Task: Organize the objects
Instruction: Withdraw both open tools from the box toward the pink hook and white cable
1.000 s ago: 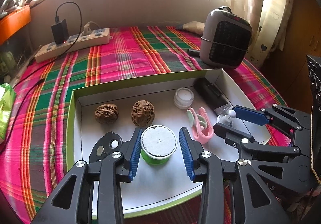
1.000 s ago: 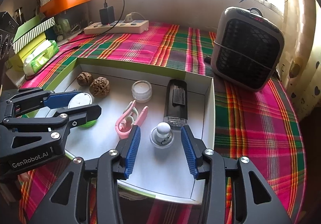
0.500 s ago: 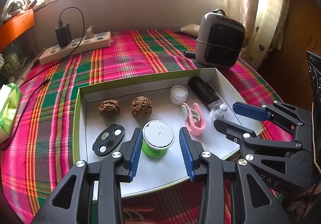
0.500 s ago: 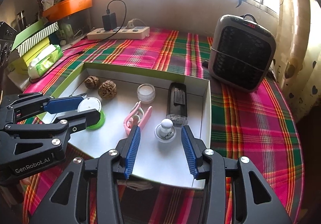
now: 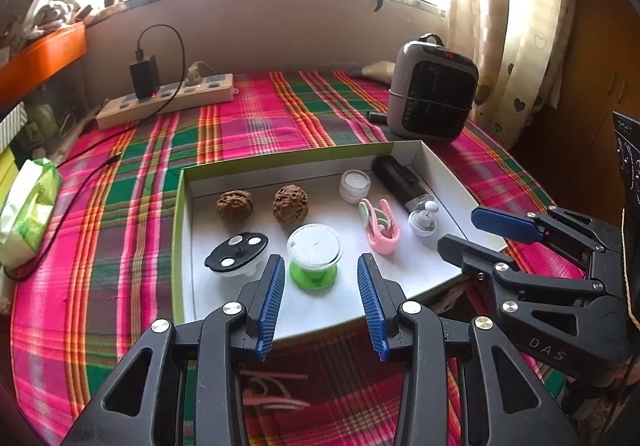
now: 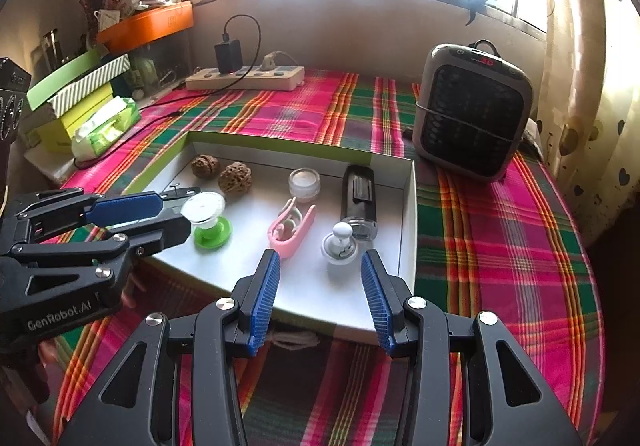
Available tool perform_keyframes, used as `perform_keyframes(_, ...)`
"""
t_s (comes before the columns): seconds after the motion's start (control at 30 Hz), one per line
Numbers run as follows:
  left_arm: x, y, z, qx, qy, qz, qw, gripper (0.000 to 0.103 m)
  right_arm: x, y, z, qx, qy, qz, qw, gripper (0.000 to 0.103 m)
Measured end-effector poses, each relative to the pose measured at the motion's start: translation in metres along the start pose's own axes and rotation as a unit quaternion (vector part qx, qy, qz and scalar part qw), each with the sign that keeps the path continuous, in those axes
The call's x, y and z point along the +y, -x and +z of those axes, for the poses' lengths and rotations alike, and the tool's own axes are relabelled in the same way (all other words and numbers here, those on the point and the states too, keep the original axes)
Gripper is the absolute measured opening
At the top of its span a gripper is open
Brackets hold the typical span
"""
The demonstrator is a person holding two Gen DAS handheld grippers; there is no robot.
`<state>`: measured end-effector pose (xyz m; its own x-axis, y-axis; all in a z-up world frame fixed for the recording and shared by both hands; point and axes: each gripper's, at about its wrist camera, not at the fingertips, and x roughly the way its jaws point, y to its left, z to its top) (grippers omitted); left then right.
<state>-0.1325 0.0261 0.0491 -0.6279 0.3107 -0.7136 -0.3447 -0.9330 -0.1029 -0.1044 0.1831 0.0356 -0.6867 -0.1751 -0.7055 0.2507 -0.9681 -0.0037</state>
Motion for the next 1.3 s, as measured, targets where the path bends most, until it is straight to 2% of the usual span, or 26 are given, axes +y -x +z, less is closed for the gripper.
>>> perform_keyframes(0.53, 0.022, 0.034, -0.022, -0.023, 0.025, 0.013, 0.9993, 0.036, 0.005, 0.025, -0.024, -0.018, 0.010, 0.020, 1.000, 0.044)
perform_keyframes(0.87, 0.047, 0.049, -0.046, -0.019, 0.050, 0.034, 0.9980, 0.036, 0.009, 0.016, -0.038, 0.001, 0.015, 0.042, 0.999, 0.044)
perform_keyframes(1.13, 0.066, 0.044, -0.057, -0.006, 0.077, 0.042, 0.9961, 0.036, 0.010, 0.008, -0.039, 0.013, 0.012, 0.053, 0.998, 0.044)
perform_keyframes(1.3, 0.068, 0.037, -0.058, 0.000, 0.081, 0.027, 0.9963, 0.036, 0.011, 0.005, -0.037, 0.017, 0.008, 0.061, 0.998, 0.045)
